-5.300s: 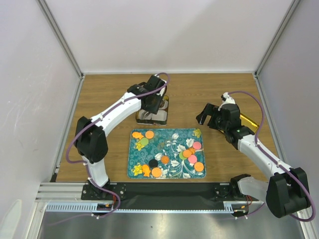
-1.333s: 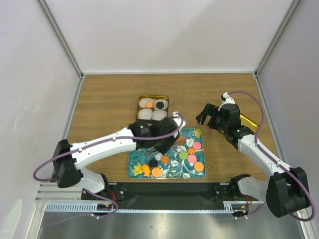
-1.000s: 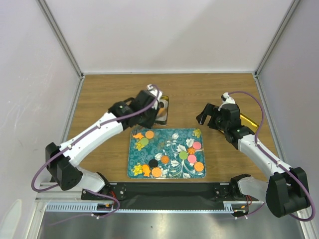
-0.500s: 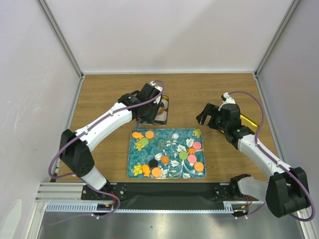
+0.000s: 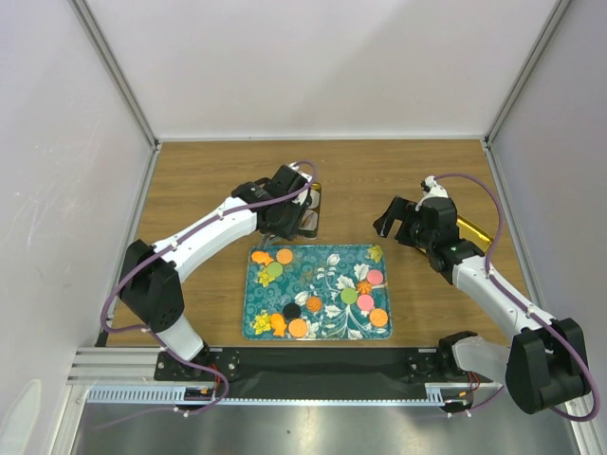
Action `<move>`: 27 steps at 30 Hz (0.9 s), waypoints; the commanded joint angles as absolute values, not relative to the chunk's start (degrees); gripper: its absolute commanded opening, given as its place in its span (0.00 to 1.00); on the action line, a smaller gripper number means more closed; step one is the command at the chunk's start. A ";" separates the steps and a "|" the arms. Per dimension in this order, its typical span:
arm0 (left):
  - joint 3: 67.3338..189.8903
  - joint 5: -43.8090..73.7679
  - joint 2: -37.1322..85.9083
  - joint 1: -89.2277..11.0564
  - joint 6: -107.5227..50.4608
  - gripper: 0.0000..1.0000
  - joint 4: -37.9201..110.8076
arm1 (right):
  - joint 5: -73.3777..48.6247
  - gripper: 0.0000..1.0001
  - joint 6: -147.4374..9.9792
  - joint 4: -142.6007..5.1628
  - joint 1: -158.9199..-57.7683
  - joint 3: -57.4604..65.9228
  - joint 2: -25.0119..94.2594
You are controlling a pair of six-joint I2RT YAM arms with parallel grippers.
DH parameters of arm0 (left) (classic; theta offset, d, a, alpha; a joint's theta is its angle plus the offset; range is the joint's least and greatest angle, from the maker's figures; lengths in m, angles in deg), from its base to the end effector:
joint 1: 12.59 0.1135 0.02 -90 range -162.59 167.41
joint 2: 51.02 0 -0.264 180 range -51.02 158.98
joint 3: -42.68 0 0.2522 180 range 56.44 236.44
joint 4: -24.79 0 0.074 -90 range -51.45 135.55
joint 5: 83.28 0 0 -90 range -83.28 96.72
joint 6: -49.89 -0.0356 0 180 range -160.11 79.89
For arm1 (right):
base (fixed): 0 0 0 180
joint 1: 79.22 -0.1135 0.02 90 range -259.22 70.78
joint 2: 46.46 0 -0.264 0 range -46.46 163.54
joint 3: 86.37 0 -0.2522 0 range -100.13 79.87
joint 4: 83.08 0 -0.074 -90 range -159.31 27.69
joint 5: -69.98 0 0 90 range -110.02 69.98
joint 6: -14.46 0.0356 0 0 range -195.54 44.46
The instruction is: Pack the cookies
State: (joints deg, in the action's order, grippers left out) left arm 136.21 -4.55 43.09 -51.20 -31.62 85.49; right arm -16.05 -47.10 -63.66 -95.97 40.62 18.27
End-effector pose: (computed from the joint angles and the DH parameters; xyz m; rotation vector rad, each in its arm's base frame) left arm 0.2727 -0.2089 0.2788 0.6135 2.5333 -0.0309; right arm 0.2367 0.0738 0.2444 0.1780 2.1533 0.5374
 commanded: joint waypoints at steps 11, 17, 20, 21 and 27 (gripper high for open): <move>138.00 -4.09 40.48 -50.64 -33.08 0.55 83.37 | -15.97 1.00 -47.68 -64.83 -95.83 40.23 17.70; 141.34 -3.39 36.35 -51.34 -32.82 0.54 85.48 | -16.15 1.00 -47.60 -64.74 -95.83 40.31 17.79; 141.78 -3.91 33.89 -53.70 -32.38 0.54 87.15 | -16.15 1.00 -47.68 -64.83 -95.92 40.23 17.88; 141.61 -4.70 33.28 -54.59 -32.12 0.54 87.41 | -16.15 1.00 -47.68 -64.92 -95.92 40.14 17.97; 136.52 -5.15 28.27 -62.67 -29.31 0.54 89.35 | -16.41 1.00 -47.77 -64.74 -95.92 40.23 17.88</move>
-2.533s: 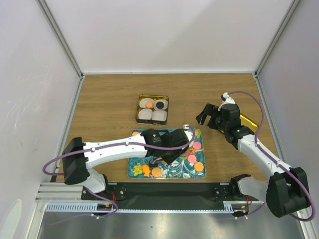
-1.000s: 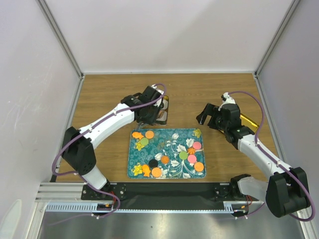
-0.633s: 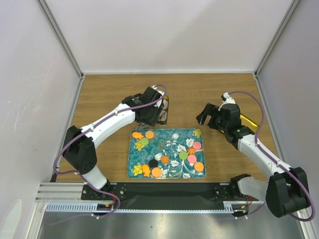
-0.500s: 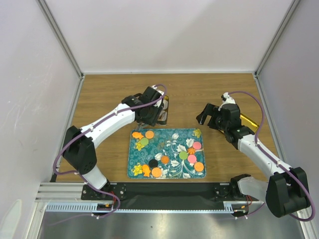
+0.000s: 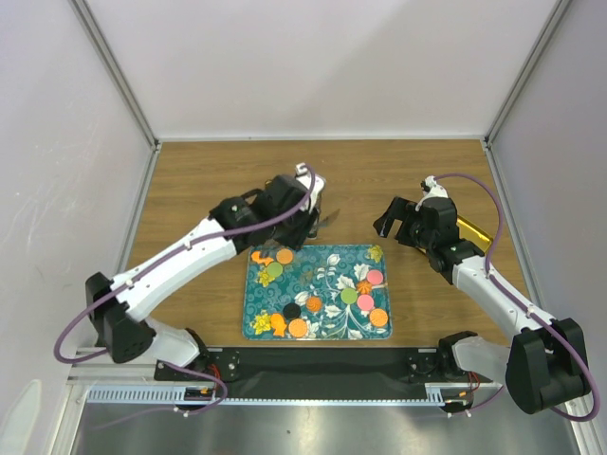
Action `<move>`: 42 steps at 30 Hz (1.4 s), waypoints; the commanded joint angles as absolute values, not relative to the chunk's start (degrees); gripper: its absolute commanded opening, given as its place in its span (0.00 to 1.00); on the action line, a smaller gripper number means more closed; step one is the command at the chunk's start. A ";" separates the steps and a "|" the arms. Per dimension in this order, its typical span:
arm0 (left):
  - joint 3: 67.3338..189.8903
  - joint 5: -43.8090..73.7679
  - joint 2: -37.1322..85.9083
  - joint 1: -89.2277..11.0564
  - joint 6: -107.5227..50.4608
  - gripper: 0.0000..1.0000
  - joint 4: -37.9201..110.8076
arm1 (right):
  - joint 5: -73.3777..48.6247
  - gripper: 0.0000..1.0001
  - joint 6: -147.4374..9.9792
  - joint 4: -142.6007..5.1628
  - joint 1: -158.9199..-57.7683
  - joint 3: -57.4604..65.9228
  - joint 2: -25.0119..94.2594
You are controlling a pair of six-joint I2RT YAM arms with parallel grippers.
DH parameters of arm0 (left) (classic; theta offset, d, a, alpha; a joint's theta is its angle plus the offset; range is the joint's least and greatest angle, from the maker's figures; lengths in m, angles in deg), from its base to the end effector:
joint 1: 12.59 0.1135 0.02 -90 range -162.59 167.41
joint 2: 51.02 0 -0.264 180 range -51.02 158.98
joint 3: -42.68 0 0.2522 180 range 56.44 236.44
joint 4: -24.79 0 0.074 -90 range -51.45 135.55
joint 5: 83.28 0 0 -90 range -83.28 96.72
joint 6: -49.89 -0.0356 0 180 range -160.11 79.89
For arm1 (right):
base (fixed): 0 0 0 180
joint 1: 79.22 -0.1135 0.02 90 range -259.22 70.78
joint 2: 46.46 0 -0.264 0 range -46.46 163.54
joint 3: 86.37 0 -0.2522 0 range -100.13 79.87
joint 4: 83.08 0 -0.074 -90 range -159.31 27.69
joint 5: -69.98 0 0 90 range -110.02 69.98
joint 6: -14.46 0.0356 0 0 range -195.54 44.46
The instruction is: Pack the cookies
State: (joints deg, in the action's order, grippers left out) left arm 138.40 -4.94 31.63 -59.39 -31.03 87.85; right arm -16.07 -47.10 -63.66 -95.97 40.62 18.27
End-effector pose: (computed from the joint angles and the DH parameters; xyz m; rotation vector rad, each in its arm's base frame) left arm 0.2119 -0.2151 0.3490 0.6991 2.3257 -0.1951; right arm 0.2368 0.0738 0.2444 0.1782 2.1532 0.5370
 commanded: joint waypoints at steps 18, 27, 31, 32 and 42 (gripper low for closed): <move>125.17 -2.16 28.26 -80.70 -24.47 0.57 87.94 | -16.41 1.00 -47.77 -64.92 -95.83 40.23 18.49; 125.44 -1.37 31.42 -82.37 -24.99 0.58 87.33 | -16.50 1.00 -47.68 -64.66 -95.83 40.14 18.41; 125.35 -1.19 32.39 -82.90 -25.08 0.58 86.89 | -16.50 0.99 -47.77 -64.74 -95.83 40.23 18.23; 125.44 -1.19 32.56 -82.90 -25.08 0.58 86.97 | -16.41 1.00 -47.77 -64.74 -95.83 40.23 18.23; 125.52 -0.84 34.41 -83.34 -25.43 0.58 86.27 | -16.41 1.00 -47.77 -64.74 -95.83 40.23 18.05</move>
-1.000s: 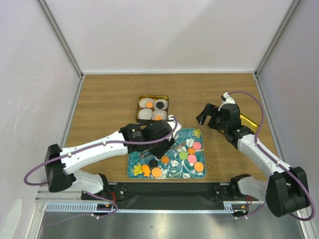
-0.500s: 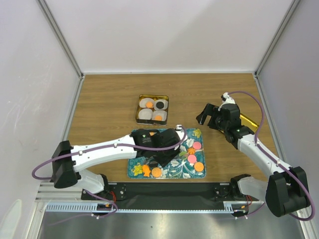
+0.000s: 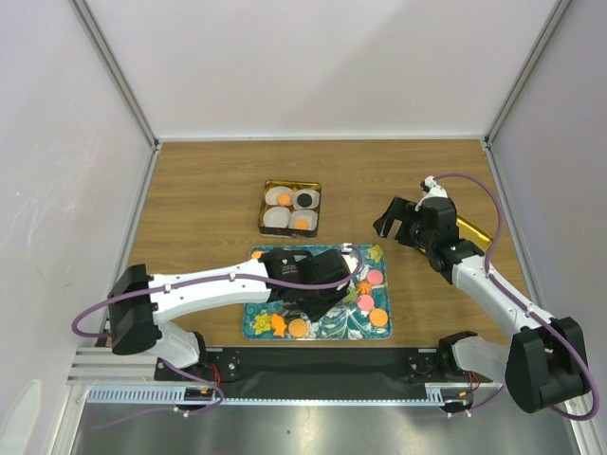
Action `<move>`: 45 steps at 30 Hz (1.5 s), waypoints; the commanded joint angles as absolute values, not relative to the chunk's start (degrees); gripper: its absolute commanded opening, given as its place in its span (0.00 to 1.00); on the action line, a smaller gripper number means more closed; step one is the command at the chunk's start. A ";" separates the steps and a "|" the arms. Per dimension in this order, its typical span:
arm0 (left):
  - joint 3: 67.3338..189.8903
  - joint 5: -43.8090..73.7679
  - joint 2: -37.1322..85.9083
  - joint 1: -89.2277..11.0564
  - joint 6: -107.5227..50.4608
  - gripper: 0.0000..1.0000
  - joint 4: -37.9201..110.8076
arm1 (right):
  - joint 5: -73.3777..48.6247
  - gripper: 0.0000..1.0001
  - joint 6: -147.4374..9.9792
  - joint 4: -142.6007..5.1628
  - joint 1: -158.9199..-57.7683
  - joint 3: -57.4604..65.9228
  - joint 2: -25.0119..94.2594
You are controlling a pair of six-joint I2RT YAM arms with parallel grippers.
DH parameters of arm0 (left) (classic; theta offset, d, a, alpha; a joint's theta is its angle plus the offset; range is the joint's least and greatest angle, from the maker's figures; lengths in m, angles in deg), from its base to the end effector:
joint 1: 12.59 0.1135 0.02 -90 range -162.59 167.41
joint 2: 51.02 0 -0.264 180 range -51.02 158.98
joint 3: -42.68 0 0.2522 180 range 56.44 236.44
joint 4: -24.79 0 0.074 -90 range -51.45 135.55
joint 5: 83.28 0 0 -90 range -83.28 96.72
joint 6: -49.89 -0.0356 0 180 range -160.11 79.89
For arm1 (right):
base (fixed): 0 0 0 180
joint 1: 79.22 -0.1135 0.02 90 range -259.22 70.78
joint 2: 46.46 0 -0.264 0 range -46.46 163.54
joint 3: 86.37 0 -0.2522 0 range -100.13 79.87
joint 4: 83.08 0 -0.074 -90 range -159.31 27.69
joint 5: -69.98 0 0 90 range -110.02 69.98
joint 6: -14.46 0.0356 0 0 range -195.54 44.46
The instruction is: Pack the cookies
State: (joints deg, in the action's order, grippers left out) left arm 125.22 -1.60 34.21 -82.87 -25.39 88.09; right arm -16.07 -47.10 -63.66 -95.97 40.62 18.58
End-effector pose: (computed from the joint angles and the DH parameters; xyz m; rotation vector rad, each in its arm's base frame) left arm 0.1042 -0.2754 0.2650 1.2331 2.4312 -0.2454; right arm 0.2374 0.0740 0.2431 0.1789 2.1586 0.5354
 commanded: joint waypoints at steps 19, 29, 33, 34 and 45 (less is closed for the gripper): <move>125.87 -2.95 35.73 -83.43 -26.05 0.49 86.18 | -16.41 1.00 -47.77 -64.66 -95.92 40.23 18.14; 127.02 -6.02 32.66 -80.88 -26.66 0.42 87.85 | -16.41 1.00 -47.77 -64.48 -95.83 40.14 17.88; 127.72 -6.38 30.03 -78.25 -27.10 0.41 88.21 | -16.33 1.00 -47.77 -64.66 -95.92 40.14 18.05; 127.90 -6.29 29.50 -77.63 -27.28 0.41 88.29 | -16.15 1.00 -47.77 -64.74 -95.83 40.05 17.97; 130.71 -9.71 23.78 -60.52 -28.68 0.43 90.22 | -15.80 1.00 -47.59 -64.92 -95.83 40.23 18.14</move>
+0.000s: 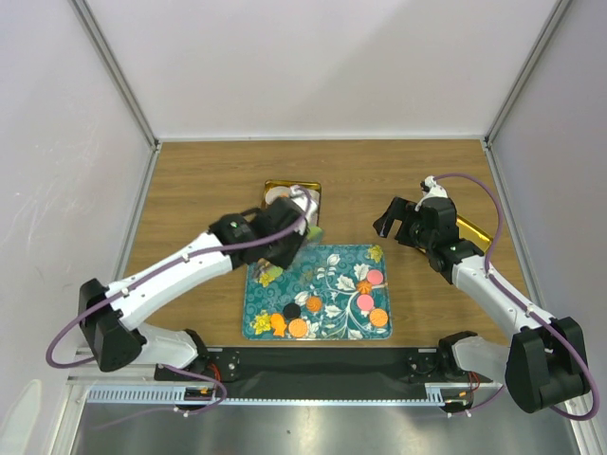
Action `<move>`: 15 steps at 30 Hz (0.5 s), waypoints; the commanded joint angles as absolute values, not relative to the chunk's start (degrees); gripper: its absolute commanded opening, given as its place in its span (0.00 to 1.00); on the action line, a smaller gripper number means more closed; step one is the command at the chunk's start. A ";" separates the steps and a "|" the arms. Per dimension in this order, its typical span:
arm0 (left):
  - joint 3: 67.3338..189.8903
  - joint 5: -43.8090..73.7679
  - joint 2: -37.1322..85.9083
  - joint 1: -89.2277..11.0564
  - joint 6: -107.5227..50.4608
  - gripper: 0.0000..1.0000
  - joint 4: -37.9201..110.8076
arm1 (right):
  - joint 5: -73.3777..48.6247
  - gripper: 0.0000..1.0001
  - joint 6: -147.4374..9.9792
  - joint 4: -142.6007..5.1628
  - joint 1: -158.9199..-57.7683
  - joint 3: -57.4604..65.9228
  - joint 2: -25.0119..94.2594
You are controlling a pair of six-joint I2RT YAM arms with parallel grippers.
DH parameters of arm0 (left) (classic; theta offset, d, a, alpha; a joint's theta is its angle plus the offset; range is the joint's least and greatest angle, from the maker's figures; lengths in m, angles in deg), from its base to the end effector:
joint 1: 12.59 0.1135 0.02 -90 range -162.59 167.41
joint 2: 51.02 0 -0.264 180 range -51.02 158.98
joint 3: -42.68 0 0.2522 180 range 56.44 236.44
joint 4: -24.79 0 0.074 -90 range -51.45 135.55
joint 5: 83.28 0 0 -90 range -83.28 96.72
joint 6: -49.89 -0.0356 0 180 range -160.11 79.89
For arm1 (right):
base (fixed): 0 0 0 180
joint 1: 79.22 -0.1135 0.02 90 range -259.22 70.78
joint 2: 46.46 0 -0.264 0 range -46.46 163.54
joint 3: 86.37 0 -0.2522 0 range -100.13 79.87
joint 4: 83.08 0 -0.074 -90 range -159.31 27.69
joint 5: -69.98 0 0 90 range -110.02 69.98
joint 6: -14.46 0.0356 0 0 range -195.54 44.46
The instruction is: Pack the cookies
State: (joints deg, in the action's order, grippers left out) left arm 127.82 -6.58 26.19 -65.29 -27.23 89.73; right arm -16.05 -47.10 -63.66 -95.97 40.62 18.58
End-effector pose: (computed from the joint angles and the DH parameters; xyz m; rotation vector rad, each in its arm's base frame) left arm 0.1704 -0.2102 0.3146 0.7799 2.4101 -0.1579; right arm 0.2374 0.0740 0.2431 0.1787 2.1587 0.5358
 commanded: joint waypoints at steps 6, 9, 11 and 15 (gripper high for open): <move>129.92 -9.45 24.74 -50.31 -30.44 0.43 88.04 | -15.62 1.00 -47.51 -65.01 -95.83 40.23 18.32; 130.09 -8.49 26.58 -47.49 -30.97 0.43 86.45 | -15.45 1.00 -47.42 -65.10 -95.83 40.31 18.32; 130.27 -8.31 27.73 -46.69 -31.32 0.44 85.57 | -15.45 1.00 -47.51 -65.10 -95.83 40.23 18.32; 130.53 -7.35 30.89 -45.55 -31.76 0.44 84.69 | -15.54 1.00 -47.51 -65.10 -95.83 40.23 18.32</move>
State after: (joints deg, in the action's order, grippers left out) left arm 128.41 -8.09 29.27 -46.30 -30.09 87.50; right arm -16.03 -47.10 -63.66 -95.97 40.62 18.58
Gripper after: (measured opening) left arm 0.442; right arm 0.995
